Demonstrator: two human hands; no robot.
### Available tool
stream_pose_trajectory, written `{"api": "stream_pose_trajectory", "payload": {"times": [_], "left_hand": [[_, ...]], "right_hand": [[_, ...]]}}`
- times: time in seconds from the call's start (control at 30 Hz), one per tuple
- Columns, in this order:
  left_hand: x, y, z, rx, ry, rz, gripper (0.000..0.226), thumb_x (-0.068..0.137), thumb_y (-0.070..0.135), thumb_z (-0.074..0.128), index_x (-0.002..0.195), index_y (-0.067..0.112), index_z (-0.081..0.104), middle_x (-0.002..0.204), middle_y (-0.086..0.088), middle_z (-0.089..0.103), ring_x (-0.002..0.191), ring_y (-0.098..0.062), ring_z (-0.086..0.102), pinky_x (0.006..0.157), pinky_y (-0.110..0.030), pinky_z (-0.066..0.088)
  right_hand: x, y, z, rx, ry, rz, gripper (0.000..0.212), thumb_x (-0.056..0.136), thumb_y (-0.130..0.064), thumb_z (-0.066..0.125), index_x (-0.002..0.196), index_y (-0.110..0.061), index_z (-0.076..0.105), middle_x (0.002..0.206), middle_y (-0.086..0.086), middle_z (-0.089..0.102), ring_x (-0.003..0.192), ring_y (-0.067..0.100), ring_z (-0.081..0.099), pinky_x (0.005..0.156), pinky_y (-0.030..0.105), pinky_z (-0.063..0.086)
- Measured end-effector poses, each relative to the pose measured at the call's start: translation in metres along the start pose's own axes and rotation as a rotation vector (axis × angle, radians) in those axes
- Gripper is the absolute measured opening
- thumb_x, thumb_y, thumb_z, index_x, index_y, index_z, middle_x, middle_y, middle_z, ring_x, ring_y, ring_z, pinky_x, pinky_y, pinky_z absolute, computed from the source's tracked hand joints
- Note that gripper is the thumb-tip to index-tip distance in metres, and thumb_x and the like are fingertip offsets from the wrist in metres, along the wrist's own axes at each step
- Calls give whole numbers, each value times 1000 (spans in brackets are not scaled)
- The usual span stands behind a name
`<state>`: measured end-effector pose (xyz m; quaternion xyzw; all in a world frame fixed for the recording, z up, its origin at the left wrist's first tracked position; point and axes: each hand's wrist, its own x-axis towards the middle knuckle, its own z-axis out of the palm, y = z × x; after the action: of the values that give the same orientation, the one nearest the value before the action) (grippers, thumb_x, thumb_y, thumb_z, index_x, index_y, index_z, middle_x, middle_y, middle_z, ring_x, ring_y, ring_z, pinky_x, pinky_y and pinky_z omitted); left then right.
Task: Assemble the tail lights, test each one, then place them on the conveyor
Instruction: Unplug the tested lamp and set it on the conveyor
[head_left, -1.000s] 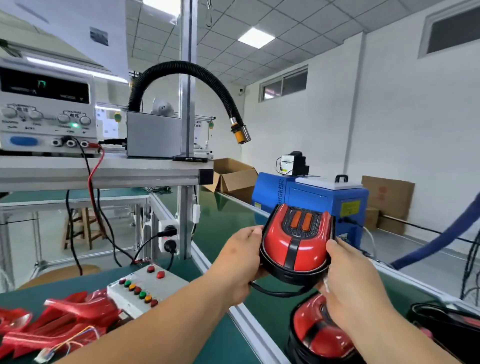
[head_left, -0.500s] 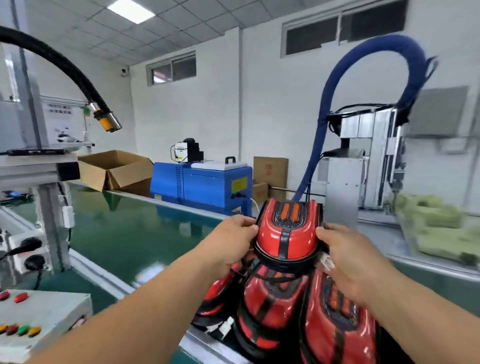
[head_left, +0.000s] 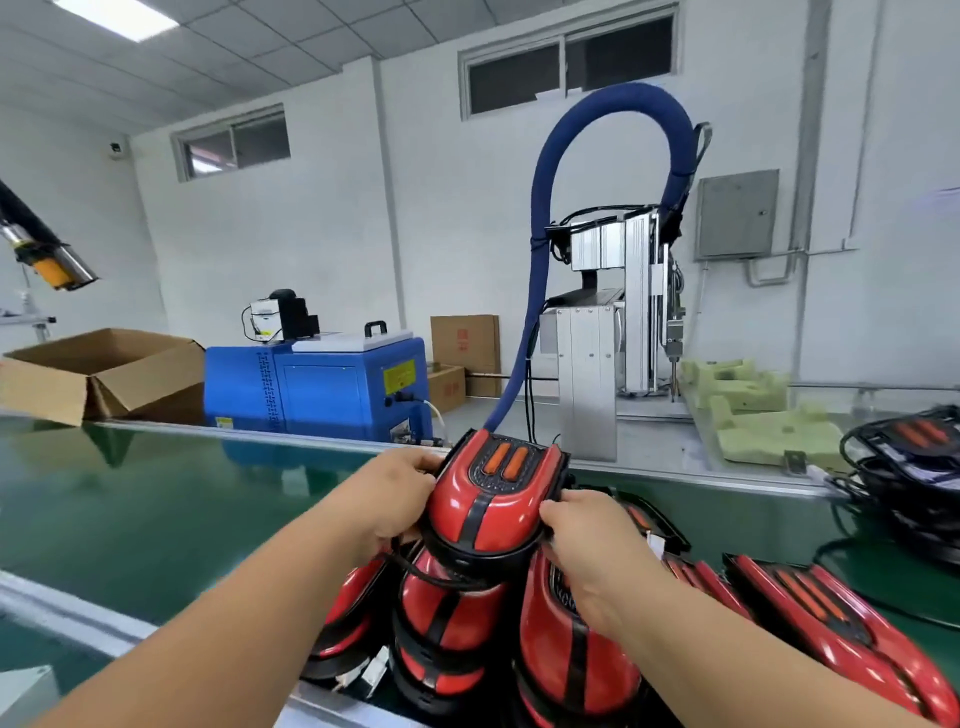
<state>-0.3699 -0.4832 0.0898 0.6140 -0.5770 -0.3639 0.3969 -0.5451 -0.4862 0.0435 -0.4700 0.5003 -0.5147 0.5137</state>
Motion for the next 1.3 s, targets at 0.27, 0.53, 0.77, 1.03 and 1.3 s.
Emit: {"api": "stream_pose_trajectory", "payload": {"times": [0.27,0.53,0.77,1.03,1.3], "left_hand": [[1,-21,-18,109,118,-75,28,97,1,40,98,17,62,65,-7,69,38,-12,55,35,-19,39],[2,-33,-5,214,105,-96,28,99,10,36,116,20,56,96,-5,63,72,-15,59,44,-18,45],[5,-34,-6,337,90,-103,30,100,15,34,121,22,55,106,-9,66,96,-30,67,82,-44,58],[5,-33,-8,441,183,-70,36,100,15,36,131,18,55,135,-7,55,117,-22,53,94,-27,41],[-21,-13,-33,170,301,35,32,98,10,38,113,24,63,97,2,64,77,-17,53,62,-27,44]], "right_hand": [[-3,12,32,-424,39,-150,20,94,-10,42,103,-7,61,106,8,62,93,22,60,85,35,51],[-7,21,27,-554,-3,-229,27,92,-4,39,110,-9,58,96,1,53,77,18,56,57,26,38],[-4,26,22,-936,13,-333,13,95,-16,39,99,-25,47,108,0,40,97,14,25,84,32,25],[-11,11,15,-604,-56,-274,12,89,-12,40,95,-13,50,99,8,56,102,29,56,90,49,50],[-21,-17,39,-568,-47,-461,20,95,-12,44,81,-25,38,82,-7,38,87,18,38,74,31,35]]}}
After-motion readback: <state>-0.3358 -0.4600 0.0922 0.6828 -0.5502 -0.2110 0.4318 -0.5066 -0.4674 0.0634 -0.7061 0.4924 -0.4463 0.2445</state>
